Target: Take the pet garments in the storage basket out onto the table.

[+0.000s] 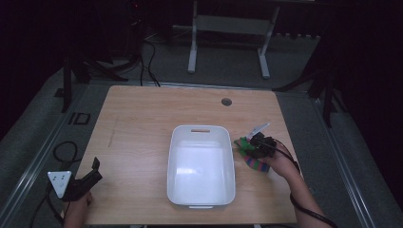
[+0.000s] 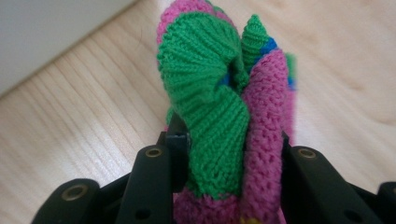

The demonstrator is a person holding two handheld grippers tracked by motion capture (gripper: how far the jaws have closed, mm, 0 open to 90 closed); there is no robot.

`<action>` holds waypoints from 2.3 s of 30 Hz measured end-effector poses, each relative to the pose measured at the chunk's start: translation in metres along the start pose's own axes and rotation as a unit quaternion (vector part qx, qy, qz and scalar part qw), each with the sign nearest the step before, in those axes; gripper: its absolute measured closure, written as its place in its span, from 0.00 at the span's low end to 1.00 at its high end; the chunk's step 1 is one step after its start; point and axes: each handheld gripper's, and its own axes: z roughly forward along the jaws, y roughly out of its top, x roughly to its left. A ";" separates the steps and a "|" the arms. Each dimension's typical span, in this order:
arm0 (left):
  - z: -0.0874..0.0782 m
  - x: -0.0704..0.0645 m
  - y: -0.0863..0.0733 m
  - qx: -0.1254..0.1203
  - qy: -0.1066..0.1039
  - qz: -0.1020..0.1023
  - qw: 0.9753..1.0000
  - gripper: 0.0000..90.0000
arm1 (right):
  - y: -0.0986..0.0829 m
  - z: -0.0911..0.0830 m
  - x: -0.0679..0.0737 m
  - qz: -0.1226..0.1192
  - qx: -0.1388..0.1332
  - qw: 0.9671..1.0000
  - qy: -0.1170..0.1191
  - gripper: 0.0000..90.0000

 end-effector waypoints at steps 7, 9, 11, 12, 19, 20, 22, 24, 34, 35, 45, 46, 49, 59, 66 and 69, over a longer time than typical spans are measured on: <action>0.000 0.000 0.000 0.000 0.000 0.000 1.000 0.02 | -0.001 0.011 0.004 0.006 -0.007 1.000 -0.011 0.65; 0.000 0.000 0.000 -0.001 0.000 -0.002 1.000 0.02 | 0.000 0.010 0.005 0.007 -0.004 1.000 -0.009 0.57; 0.000 0.000 0.000 -0.001 0.000 -0.001 1.000 0.02 | 0.001 0.005 0.007 0.000 -0.006 1.000 -0.013 0.48; 0.000 0.000 0.000 -0.001 0.000 -0.001 1.000 0.02 | 0.002 0.002 0.008 -0.002 -0.012 1.000 -0.017 0.44; 0.000 0.000 0.000 -0.001 -0.001 0.001 1.000 0.02 | -0.003 -0.034 0.005 0.021 -0.072 0.997 -0.022 0.23; 0.000 0.000 0.000 -0.001 0.000 0.001 1.000 0.02 | -0.006 -0.041 0.005 0.025 -0.086 0.996 -0.016 0.20; 0.000 0.000 0.000 -0.001 0.000 0.001 1.000 0.02 | -0.011 -0.051 0.004 0.037 -0.106 0.994 -0.017 0.16; 0.000 -0.001 0.000 -0.002 0.000 0.001 1.000 0.02 | -0.020 -0.060 0.004 0.042 -0.118 0.992 -0.011 0.11; 0.000 -0.001 0.000 -0.002 0.000 0.002 1.000 0.02 | -0.077 -0.070 0.000 0.100 -0.152 0.983 -0.036 0.11; 0.000 -0.001 0.000 -0.002 0.000 0.002 1.000 0.02 | -0.083 -0.068 -0.001 0.108 -0.153 0.982 -0.041 0.11; 0.000 -0.001 0.000 -0.002 0.001 0.003 1.000 0.02 | -0.132 -0.061 0.001 0.176 -0.206 0.955 -0.120 0.11; 0.000 -0.001 0.000 -0.002 0.002 0.003 1.000 0.02 | -0.136 -0.062 0.003 0.182 -0.214 0.951 -0.130 0.11; 0.000 -0.001 0.000 -0.003 0.002 0.003 1.000 0.02 | -0.149 -0.062 0.005 0.199 -0.230 0.940 -0.156 0.11; 0.000 -0.001 0.000 -0.003 0.001 0.003 1.000 0.02 | -0.180 -0.061 0.015 0.223 -0.252 0.925 -0.177 0.11; 0.000 -0.002 0.000 -0.004 0.001 0.005 1.000 0.02 | -0.189 -0.056 0.019 0.225 -0.262 0.918 -0.192 0.11; -0.001 -0.002 0.000 -0.003 0.000 0.006 1.000 0.02 | -0.192 -0.056 0.018 0.234 -0.272 0.912 -0.197 0.11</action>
